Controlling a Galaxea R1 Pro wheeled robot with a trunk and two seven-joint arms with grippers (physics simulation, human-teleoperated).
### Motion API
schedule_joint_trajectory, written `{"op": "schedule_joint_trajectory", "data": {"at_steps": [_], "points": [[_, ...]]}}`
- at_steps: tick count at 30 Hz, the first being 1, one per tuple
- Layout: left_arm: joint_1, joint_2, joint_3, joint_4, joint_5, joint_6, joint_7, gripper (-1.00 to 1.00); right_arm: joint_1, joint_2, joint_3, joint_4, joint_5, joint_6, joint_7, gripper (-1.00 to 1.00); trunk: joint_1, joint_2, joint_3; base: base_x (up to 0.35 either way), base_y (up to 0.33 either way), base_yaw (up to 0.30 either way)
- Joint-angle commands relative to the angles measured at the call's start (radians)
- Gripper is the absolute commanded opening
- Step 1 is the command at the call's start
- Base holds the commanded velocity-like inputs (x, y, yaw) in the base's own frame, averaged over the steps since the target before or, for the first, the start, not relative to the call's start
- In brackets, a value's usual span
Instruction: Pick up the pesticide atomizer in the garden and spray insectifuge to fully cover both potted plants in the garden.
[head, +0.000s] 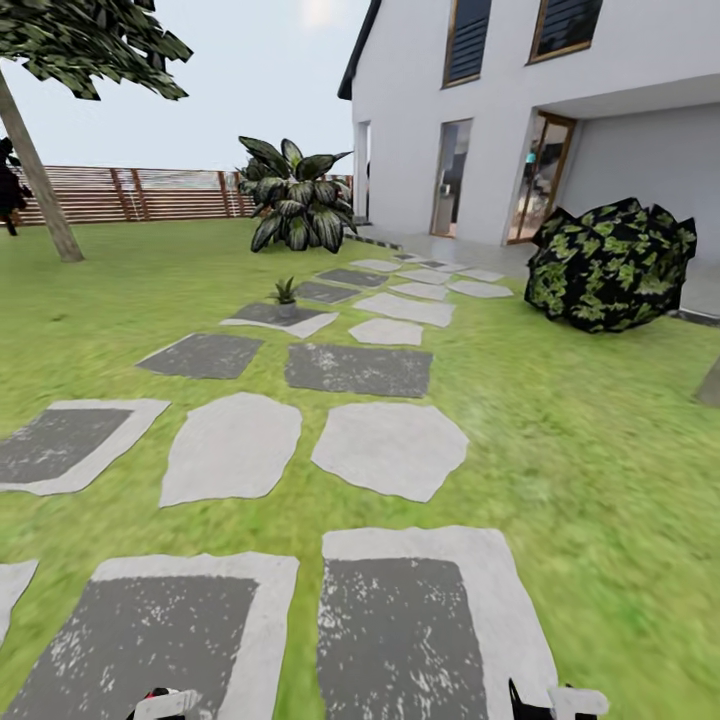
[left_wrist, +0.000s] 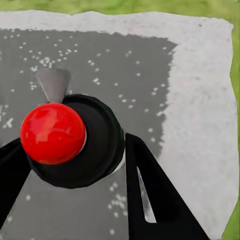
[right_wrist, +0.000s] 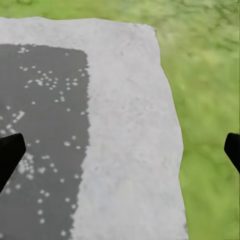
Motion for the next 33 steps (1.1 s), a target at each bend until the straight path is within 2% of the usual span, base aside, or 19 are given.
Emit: {"op": "schedule_joint_trajectory", "data": {"at_steps": [1,15,33], "points": [[-0.001,0.000,0.004,0.001,-0.006,-0.003,0.000,-1.00,0.000,0.000,-0.005,0.000,0.003,-0.003,0.000,1.00,0.000,0.000,-0.001,0.328,0.056,0.268],[-0.001,0.000,0.004,0.001,-0.006,-0.003,0.000,-1.00,0.000,0.000,-0.005,0.000,0.003,-0.003,0.000,1.00,0.000,0.000,-0.001,0.330,0.011,0.268],[-0.001,0.000,0.004,0.001,-0.006,-0.003,-0.001,-1.00,0.000,-0.001,-0.005,0.001,0.003,-0.003,0.000,1.00,0.000,0.000,-0.001,0.331,0.106,0.019]]}}
